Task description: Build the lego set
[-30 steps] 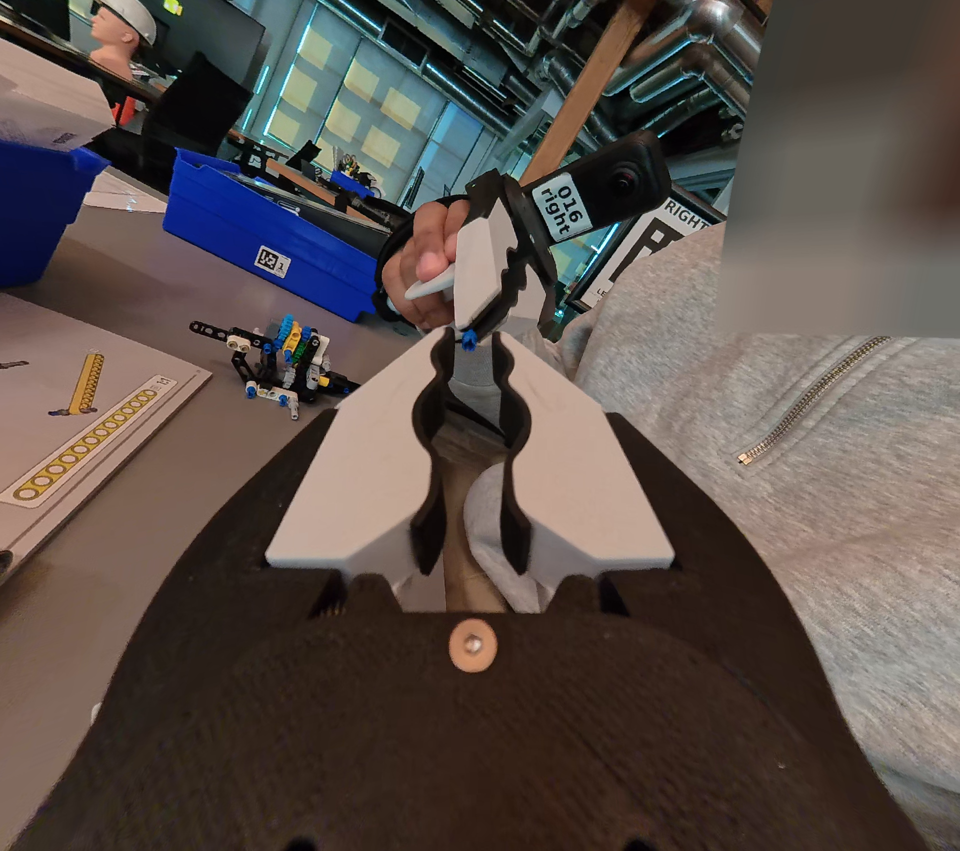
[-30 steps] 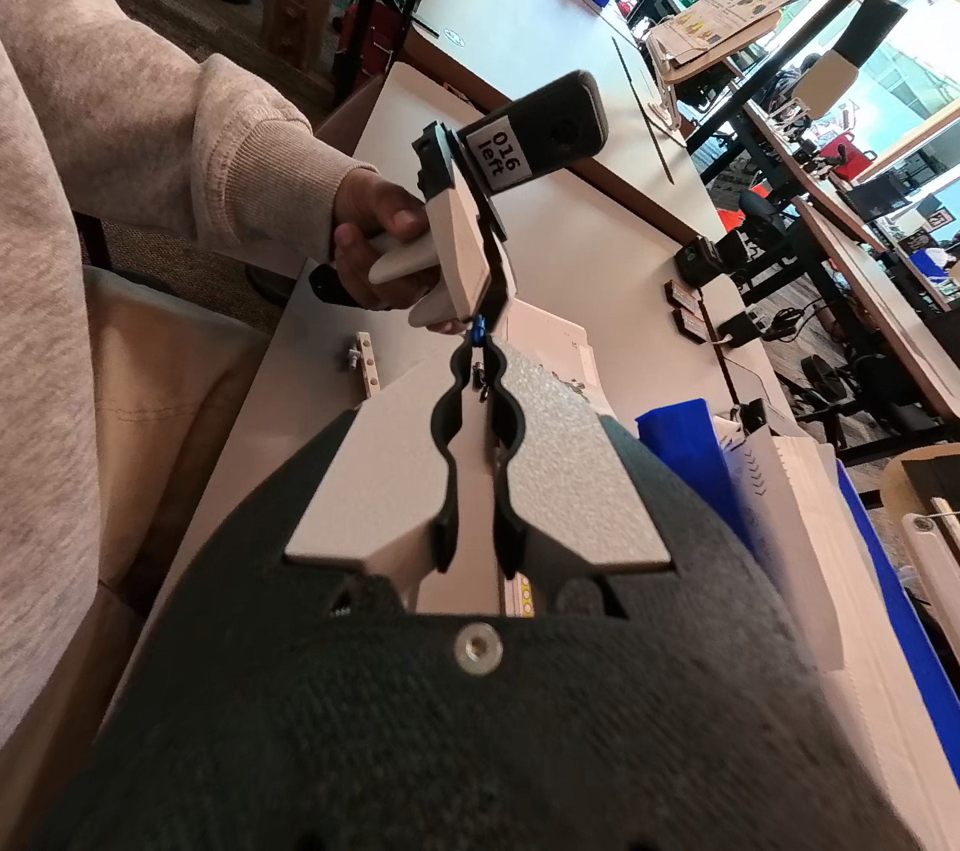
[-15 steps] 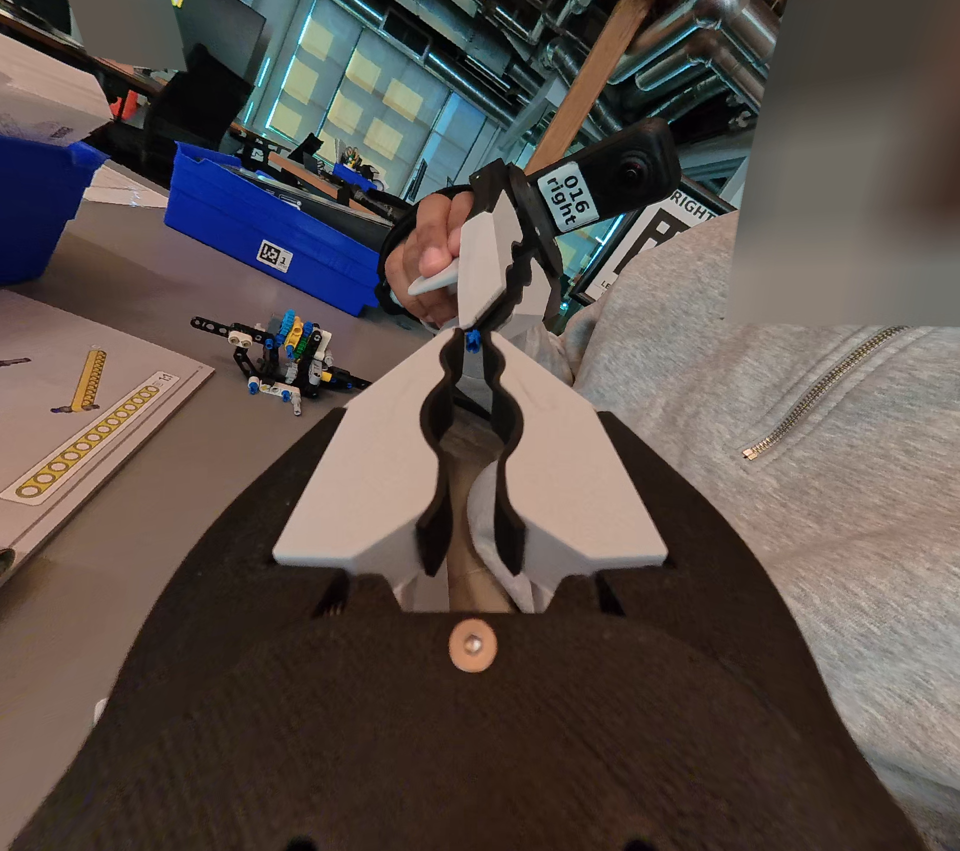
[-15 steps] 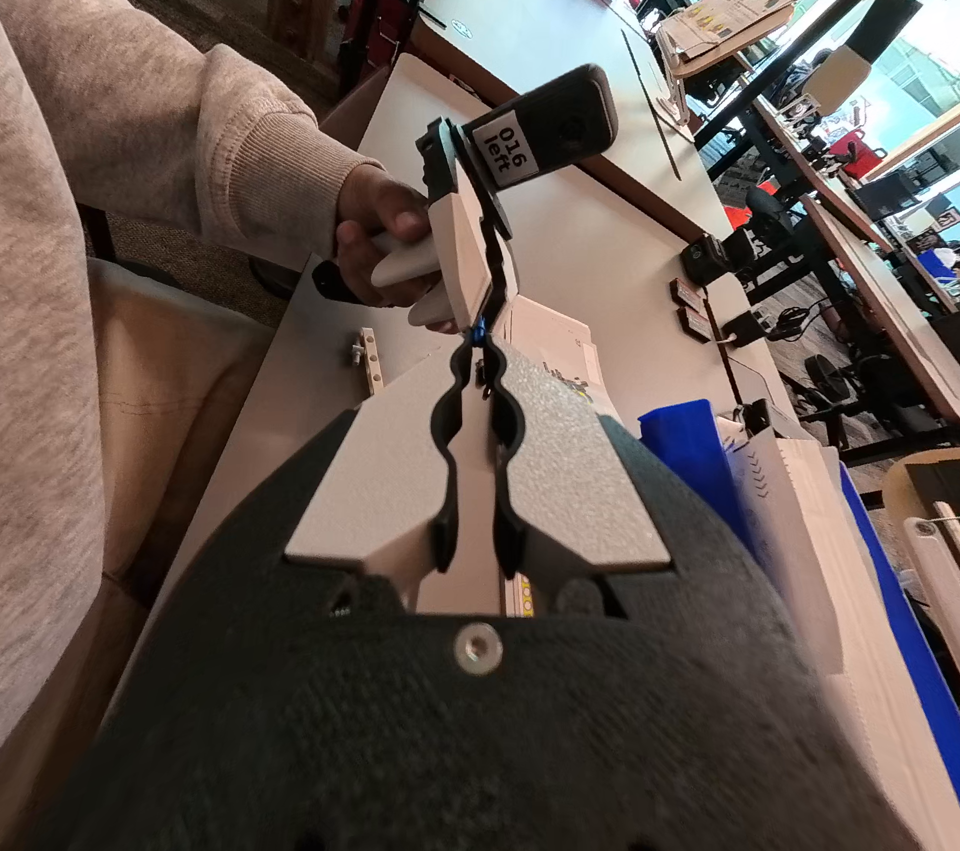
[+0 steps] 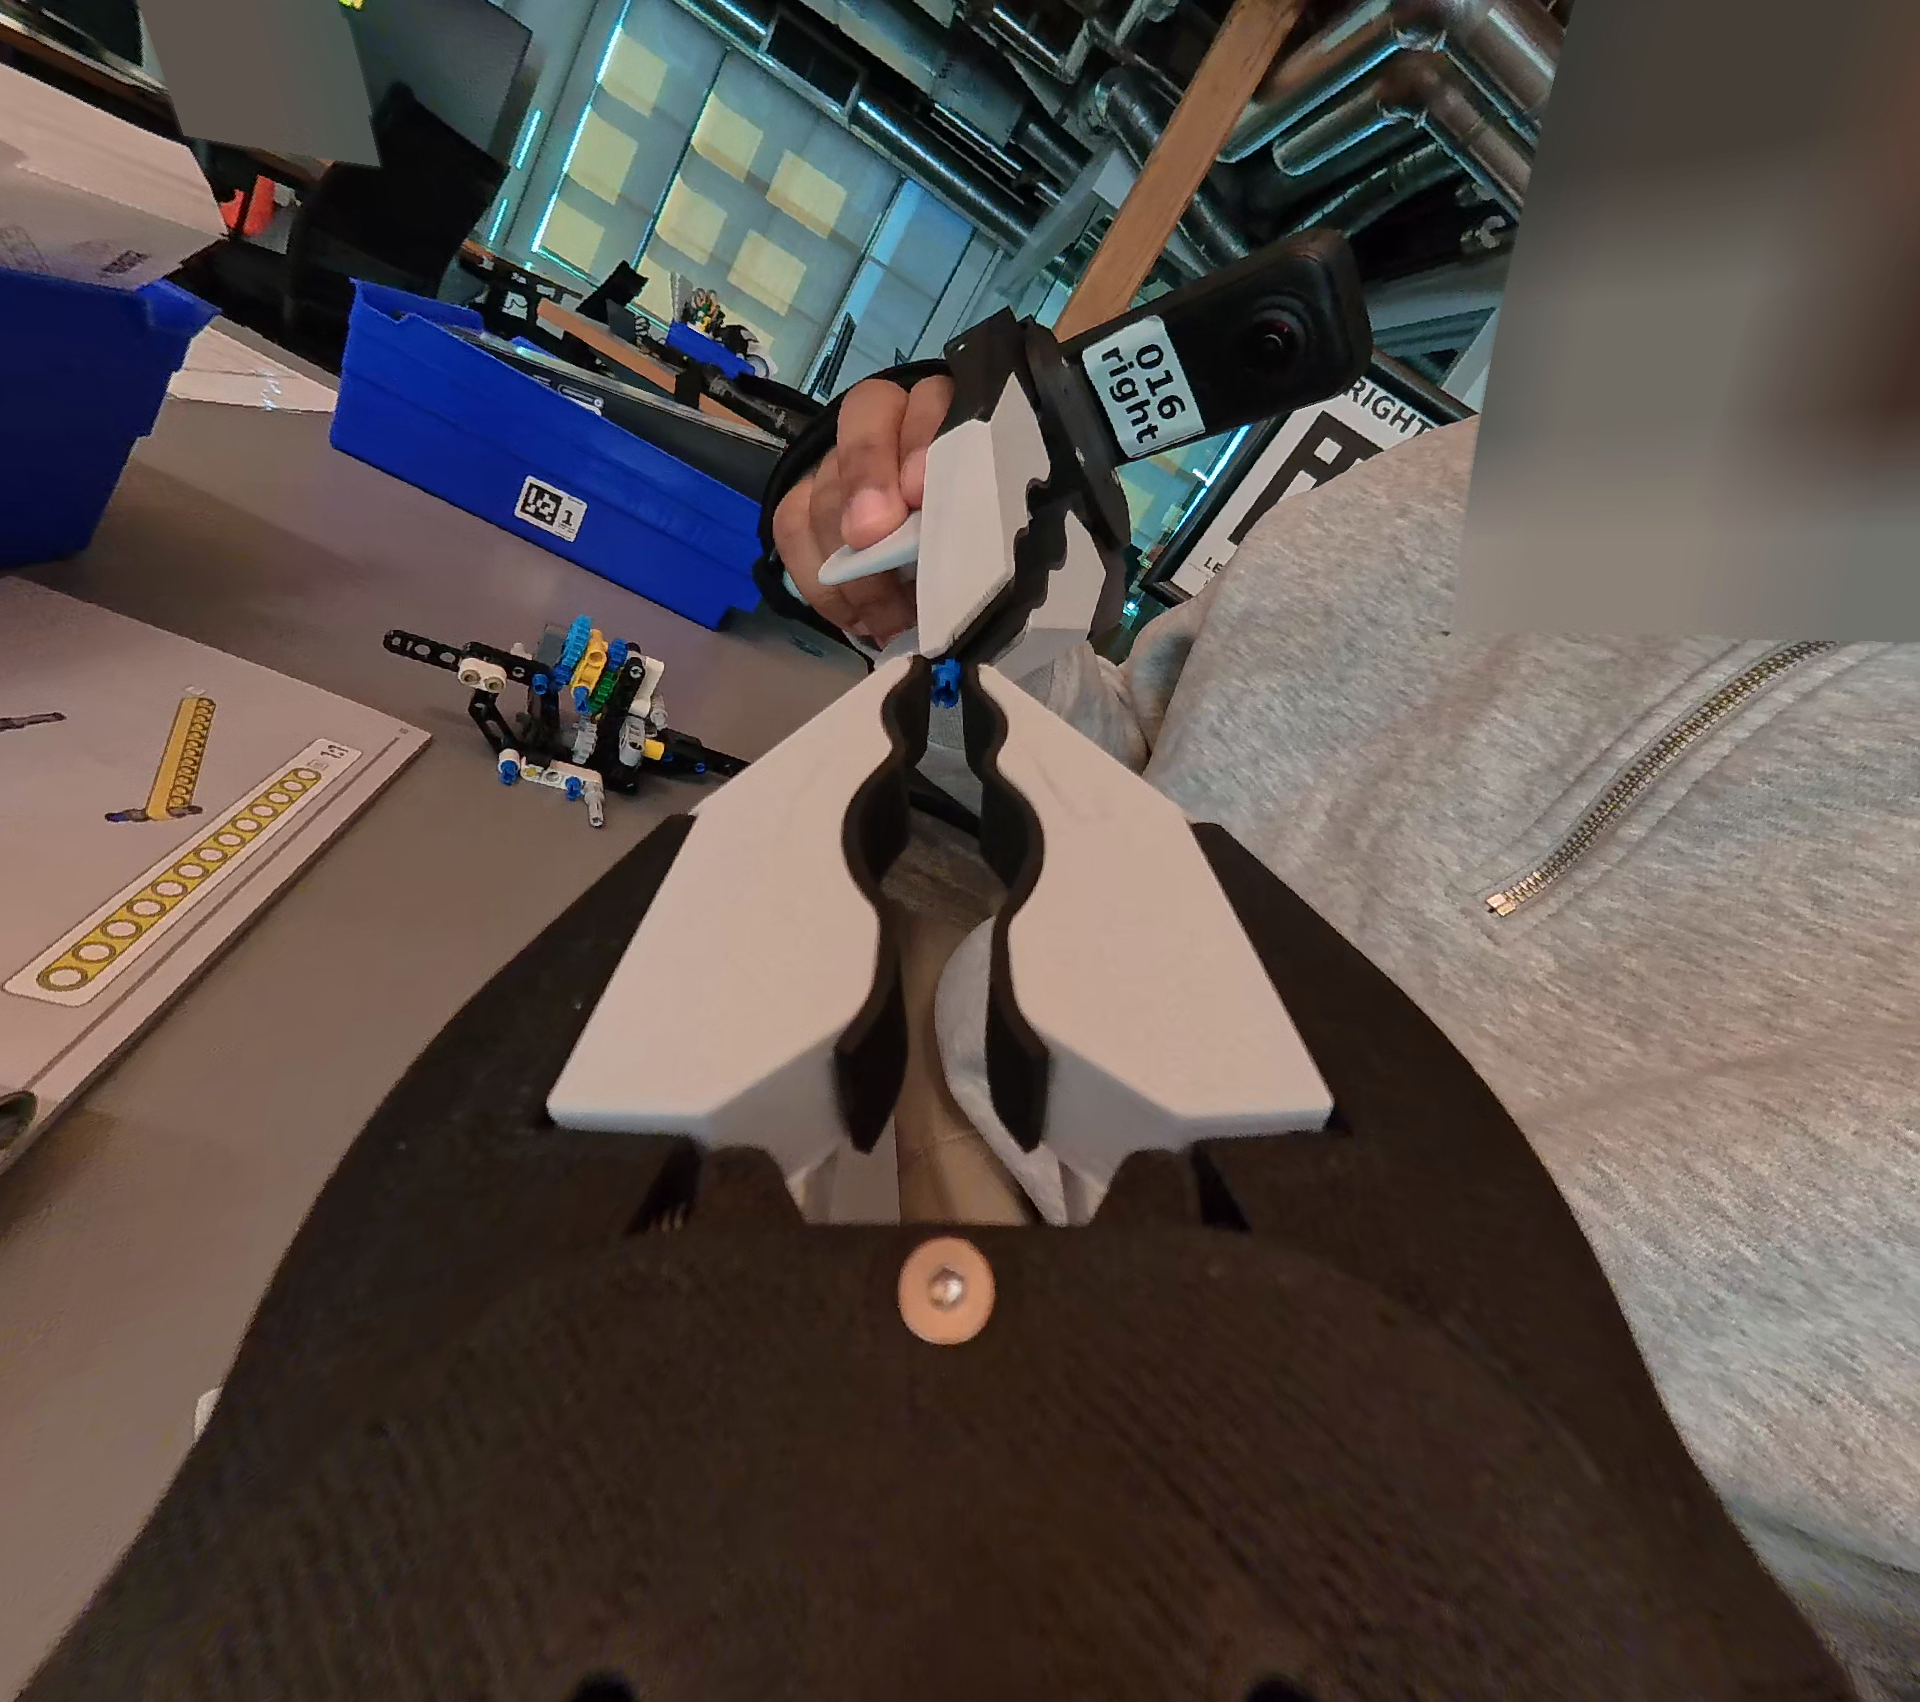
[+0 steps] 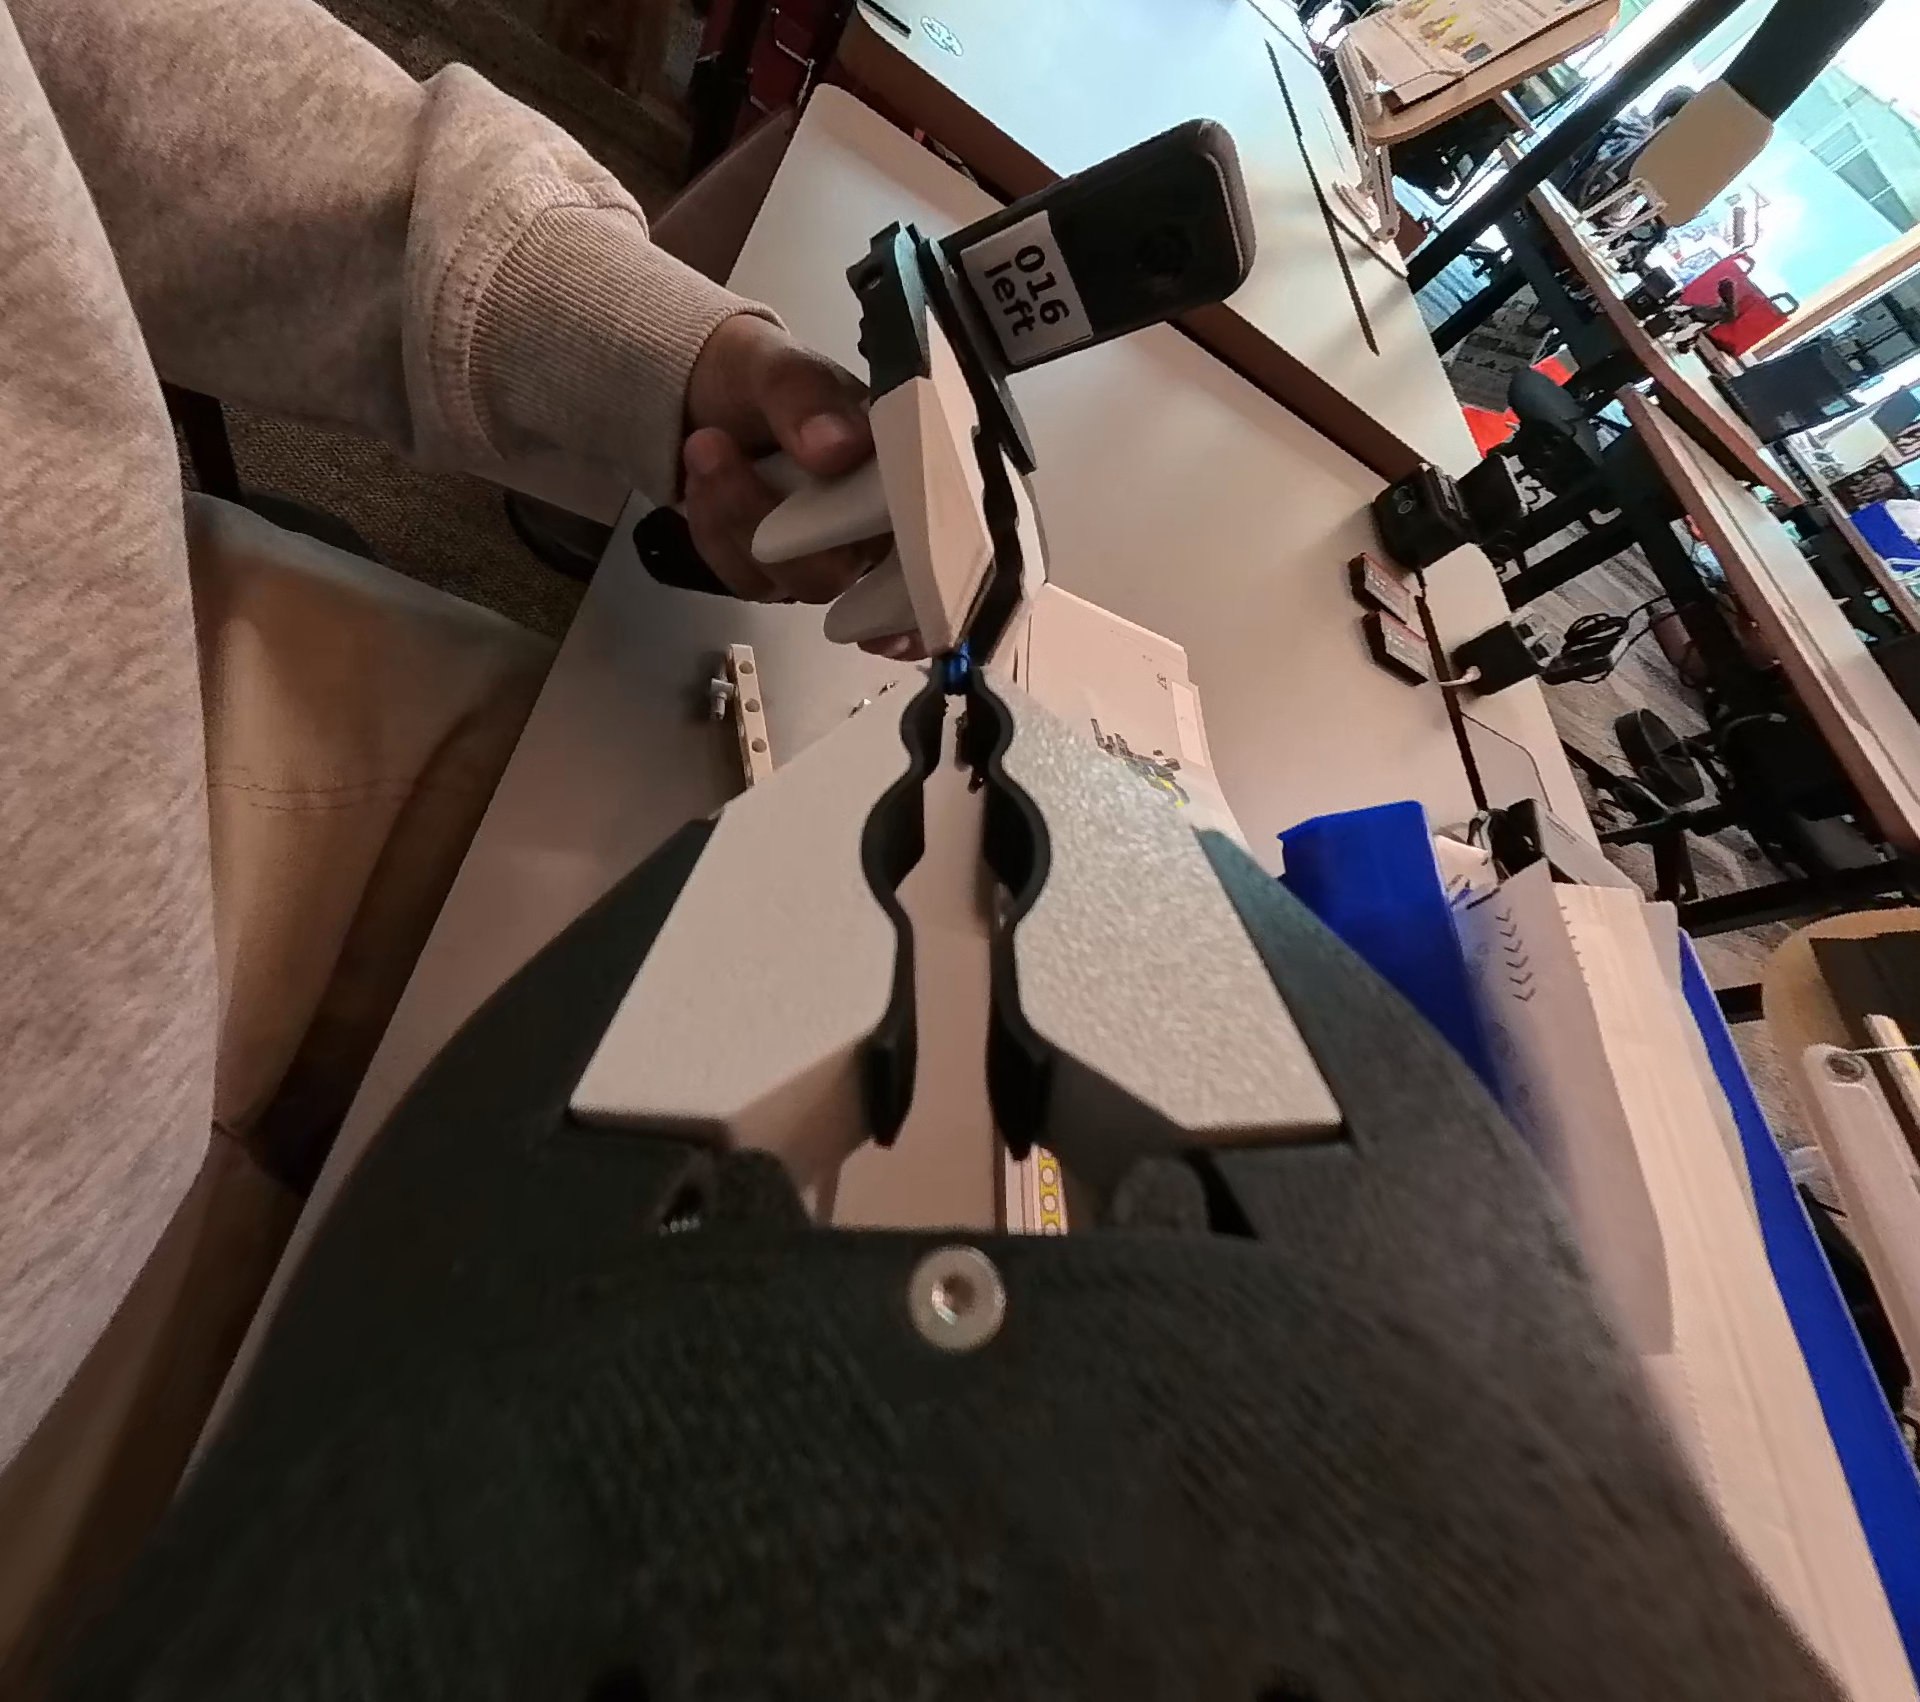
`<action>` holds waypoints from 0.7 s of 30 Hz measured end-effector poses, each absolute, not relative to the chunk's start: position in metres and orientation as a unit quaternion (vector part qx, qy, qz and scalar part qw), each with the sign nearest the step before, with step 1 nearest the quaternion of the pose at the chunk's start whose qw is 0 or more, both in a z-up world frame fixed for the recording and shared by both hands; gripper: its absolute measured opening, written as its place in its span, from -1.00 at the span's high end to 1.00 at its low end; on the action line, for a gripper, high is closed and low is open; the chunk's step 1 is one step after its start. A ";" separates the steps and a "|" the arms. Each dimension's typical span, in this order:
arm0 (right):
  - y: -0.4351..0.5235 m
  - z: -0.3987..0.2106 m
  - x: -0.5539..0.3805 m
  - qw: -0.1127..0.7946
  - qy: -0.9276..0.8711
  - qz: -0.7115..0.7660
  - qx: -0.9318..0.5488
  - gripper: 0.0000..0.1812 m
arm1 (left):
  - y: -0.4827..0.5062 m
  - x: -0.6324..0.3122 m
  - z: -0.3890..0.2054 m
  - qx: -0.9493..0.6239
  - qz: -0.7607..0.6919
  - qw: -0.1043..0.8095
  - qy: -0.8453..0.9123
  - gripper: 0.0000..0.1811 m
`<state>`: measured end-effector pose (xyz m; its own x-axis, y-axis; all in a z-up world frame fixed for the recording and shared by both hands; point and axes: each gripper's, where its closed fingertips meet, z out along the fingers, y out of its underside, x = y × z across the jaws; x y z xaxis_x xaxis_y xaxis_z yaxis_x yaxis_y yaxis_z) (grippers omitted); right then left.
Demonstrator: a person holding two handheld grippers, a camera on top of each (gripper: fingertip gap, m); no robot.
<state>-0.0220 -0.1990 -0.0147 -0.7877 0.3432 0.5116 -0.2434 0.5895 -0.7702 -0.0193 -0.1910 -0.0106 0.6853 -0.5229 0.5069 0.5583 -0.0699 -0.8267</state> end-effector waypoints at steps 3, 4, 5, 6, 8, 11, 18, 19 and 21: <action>-0.199 -0.015 -0.022 0.325 -0.830 0.452 -0.030 0.98 | -0.191 -0.019 -0.011 -0.616 -0.395 0.682 -0.014 0.97; -0.199 -0.015 -0.022 0.324 -0.830 0.453 -0.030 0.98 | -0.191 -0.019 -0.011 -0.616 -0.395 0.682 -0.014 0.97; -0.199 -0.015 -0.022 0.324 -0.830 0.453 -0.031 0.98 | -0.191 -0.019 -0.011 -0.615 -0.395 0.682 -0.014 0.97; -0.199 -0.015 -0.022 0.324 -0.830 0.453 -0.031 0.98 | -0.191 -0.019 -0.011 -0.615 -0.396 0.682 -0.014 0.97; -0.199 -0.015 -0.022 0.324 -0.830 0.453 -0.031 0.98 | -0.191 -0.019 -0.011 -0.615 -0.395 0.682 -0.014 0.97; -0.199 -0.015 -0.022 0.324 -0.830 0.453 -0.031 0.98 | -0.191 -0.019 -0.011 -0.615 -0.396 0.682 -0.013 0.97; -0.199 -0.016 -0.022 0.322 -0.831 0.453 -0.034 0.98 | -0.190 -0.018 -0.013 -0.623 -0.388 0.680 -0.010 0.98; -0.199 -0.016 -0.022 0.322 -0.831 0.453 -0.033 0.98 | -0.191 -0.018 -0.013 -0.621 -0.392 0.679 -0.010 0.97; -0.199 -0.015 -0.022 0.322 -0.831 0.452 -0.032 0.98 | -0.191 -0.018 -0.013 -0.620 -0.393 0.679 -0.011 0.96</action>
